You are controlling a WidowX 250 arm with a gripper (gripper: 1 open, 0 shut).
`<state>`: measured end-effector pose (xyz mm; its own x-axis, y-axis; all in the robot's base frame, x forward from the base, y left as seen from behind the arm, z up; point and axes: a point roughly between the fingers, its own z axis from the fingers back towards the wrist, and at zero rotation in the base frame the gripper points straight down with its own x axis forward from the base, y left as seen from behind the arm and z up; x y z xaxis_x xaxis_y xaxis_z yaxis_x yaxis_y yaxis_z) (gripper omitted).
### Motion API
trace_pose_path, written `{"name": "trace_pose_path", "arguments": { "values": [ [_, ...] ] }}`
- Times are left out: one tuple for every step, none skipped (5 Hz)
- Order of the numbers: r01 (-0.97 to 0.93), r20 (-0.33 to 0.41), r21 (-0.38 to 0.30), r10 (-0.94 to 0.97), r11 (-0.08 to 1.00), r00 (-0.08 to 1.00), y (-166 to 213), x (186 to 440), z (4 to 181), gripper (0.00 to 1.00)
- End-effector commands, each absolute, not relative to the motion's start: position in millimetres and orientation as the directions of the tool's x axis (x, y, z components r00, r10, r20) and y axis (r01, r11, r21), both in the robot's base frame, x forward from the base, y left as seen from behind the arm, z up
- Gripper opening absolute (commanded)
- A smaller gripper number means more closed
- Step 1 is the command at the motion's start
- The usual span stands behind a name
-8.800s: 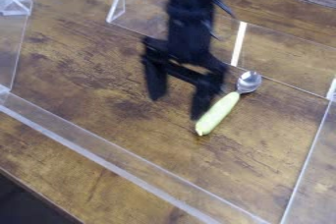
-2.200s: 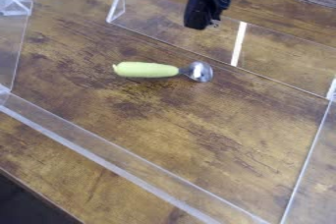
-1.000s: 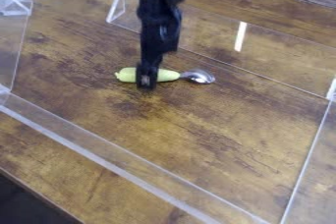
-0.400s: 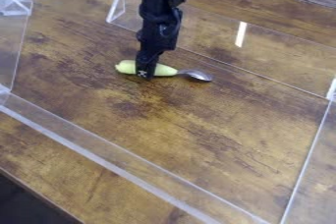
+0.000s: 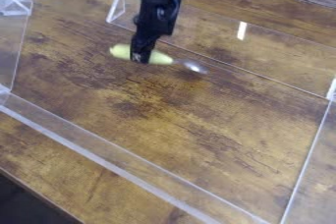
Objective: Move the green spoon to the left
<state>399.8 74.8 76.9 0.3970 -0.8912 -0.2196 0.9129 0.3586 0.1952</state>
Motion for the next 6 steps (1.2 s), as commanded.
{"name": "trace_pose_path", "arguments": {
  "values": [
    [0.876,-0.198,0.332,-0.882,0.35,0.427,102.5,411.0,142.7,0.0],
    [0.89,-0.187,0.345,-0.907,0.298,0.377,110.4,402.1,148.5,0.0],
    [0.897,-0.17,0.356,-0.926,0.26,0.336,104.8,393.5,155.6,0.0],
    [0.904,-0.145,0.363,-0.945,0.226,0.295,108.4,391.0,151.0,0.0],
    [0.915,-0.122,0.361,-0.963,0.18,0.238,115.8,389.5,142.4,0.0],
    [0.923,-0.106,0.358,-0.975,0.143,0.193,120.8,389.4,138.7,0.0]
  ]
}}
